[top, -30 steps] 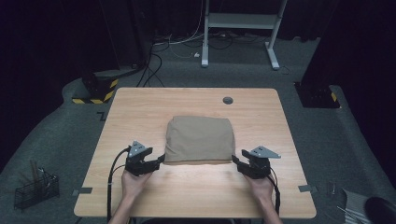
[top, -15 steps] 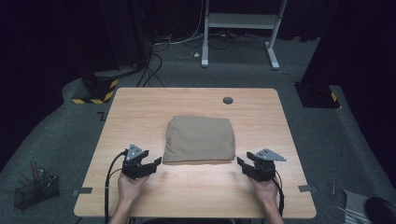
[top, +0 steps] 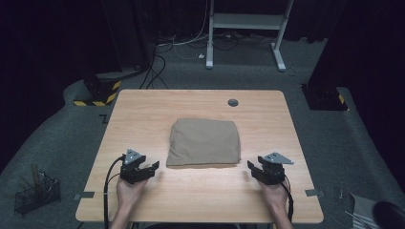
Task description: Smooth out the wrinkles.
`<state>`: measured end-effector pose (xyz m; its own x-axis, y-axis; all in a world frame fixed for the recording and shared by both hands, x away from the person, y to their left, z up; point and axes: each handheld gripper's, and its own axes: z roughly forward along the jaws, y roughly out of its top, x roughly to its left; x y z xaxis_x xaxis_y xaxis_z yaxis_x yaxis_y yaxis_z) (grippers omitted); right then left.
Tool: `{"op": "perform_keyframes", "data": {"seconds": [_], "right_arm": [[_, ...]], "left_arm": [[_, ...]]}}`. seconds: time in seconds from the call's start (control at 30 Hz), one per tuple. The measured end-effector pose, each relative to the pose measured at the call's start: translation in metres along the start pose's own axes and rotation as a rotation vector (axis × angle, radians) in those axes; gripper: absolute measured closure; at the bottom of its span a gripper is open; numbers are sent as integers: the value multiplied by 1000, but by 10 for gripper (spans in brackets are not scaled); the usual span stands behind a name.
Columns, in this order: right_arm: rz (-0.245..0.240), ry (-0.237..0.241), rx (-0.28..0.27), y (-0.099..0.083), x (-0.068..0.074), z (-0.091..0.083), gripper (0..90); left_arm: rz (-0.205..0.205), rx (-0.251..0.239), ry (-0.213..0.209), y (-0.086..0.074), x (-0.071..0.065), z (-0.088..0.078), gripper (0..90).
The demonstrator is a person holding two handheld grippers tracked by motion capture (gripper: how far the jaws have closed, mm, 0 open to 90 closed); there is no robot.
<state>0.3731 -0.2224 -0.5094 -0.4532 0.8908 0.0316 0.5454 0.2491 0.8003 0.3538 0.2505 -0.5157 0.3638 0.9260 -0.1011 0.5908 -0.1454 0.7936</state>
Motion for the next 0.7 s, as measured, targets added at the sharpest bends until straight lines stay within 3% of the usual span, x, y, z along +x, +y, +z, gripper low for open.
{"op": "perform_keyframes", "data": {"seconds": [0.7], "right_arm": [[5, -68, 98, -5, -11, 13, 480]], "left_arm": [[5, 46, 77, -6, 9, 7, 341]]}}
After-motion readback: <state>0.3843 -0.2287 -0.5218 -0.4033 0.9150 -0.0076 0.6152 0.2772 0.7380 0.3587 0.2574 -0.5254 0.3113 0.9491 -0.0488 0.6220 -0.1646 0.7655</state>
